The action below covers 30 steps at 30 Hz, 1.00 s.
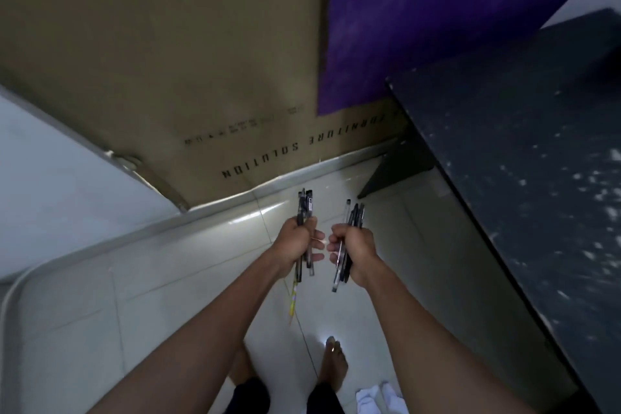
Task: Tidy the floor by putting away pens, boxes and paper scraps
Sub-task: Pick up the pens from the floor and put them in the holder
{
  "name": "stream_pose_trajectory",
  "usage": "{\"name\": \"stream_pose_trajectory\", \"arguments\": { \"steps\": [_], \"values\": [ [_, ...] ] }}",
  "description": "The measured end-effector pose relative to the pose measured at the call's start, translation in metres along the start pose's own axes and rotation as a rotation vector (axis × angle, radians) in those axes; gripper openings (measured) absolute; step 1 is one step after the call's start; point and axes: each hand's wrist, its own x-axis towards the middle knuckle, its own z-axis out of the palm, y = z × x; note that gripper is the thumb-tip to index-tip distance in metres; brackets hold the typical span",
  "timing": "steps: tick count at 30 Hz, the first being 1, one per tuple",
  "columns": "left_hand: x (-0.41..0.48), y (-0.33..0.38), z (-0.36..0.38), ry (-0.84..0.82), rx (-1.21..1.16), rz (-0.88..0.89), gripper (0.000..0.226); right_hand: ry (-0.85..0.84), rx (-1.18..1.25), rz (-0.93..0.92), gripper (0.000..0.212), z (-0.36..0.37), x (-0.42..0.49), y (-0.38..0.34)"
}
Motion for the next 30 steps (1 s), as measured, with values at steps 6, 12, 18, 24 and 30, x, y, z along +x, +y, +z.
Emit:
{"name": "stream_pose_trajectory", "arguments": {
  "steps": [6, 12, 18, 24, 30],
  "values": [
    [-0.056, 0.076, 0.024, -0.013, 0.049, 0.178, 0.019, 0.016, 0.012, -0.070, 0.028, -0.006, -0.061, -0.064],
    [-0.103, 0.134, 0.057, -0.007, 0.065, 0.284, 0.027, 0.087, 0.032, -0.154, 0.023, -0.011, -0.098, -0.105],
    [-0.130, 0.182, 0.082, -0.073, 0.020, 0.321, 0.024, 0.064, 0.160, -0.269, 0.018, -0.030, -0.134, -0.153],
    [-0.148, 0.221, 0.115, -0.140, 0.035, 0.344, 0.023, 0.080, 0.150, -0.357, 0.031, -0.057, -0.160, -0.195],
    [-0.164, 0.239, 0.166, -0.166, 0.046, 0.371, 0.020, 0.070, 0.024, -0.446, 0.035, -0.091, -0.181, -0.230]
  ]
}}
